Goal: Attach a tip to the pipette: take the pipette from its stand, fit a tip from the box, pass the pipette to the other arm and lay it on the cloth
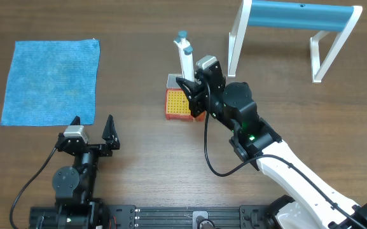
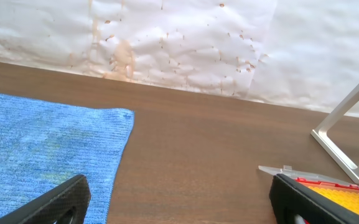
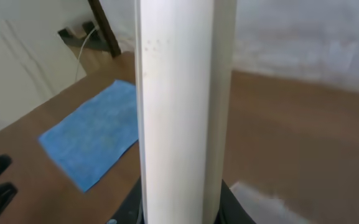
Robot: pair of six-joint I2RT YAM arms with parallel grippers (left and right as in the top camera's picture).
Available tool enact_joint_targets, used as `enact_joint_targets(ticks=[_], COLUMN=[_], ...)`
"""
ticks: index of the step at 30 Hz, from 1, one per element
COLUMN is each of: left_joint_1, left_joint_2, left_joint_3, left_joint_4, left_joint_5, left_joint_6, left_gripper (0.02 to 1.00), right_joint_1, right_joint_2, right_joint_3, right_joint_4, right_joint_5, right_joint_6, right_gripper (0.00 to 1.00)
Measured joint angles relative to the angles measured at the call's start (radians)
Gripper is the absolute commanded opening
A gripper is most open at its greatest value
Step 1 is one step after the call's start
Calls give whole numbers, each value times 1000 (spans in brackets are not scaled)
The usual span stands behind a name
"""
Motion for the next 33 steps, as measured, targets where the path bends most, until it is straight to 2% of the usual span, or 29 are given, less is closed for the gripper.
enact_joint_targets(ticks=[5,7,12,15,18,21,25,27,33], left_joint_1=[0,-1,-1,-1,-1,-1,-1,-1,-1], left_joint_2=[0,0,0,0,0,1,64,126,455], left_joint_3=[0,-1,-1,-2,-2,-2,-2,-2,23], left_joint_4=[9,48,55,49,71,110,235,318,611], left_joint_5=[26,125,424,503,509,493,507,529,669], left_joint_6=[-29,-177,-836,-1085,-1254,-1338,-1411,-1426,-1427], left_gripper=[934,934,930,932,932,934,932,932,934], right_joint_1=[0,0,0,0,0,0,0,0,0], right_joint_2=[0,0,0,0,0,0,0,0,0], right_joint_3=[0,0,0,0,0,0,0,0,0], right_joint_4=[-27,-27,-30,-30,-30,-30,-30,-30,-30], right_joint_5=[0,0,-27,-47,-62,-100,-224,-281,-437], right_joint_6=[175,268,443,480,510,542,568,584,613], right_gripper=[80,82,84,84,82,82,82,82,84])
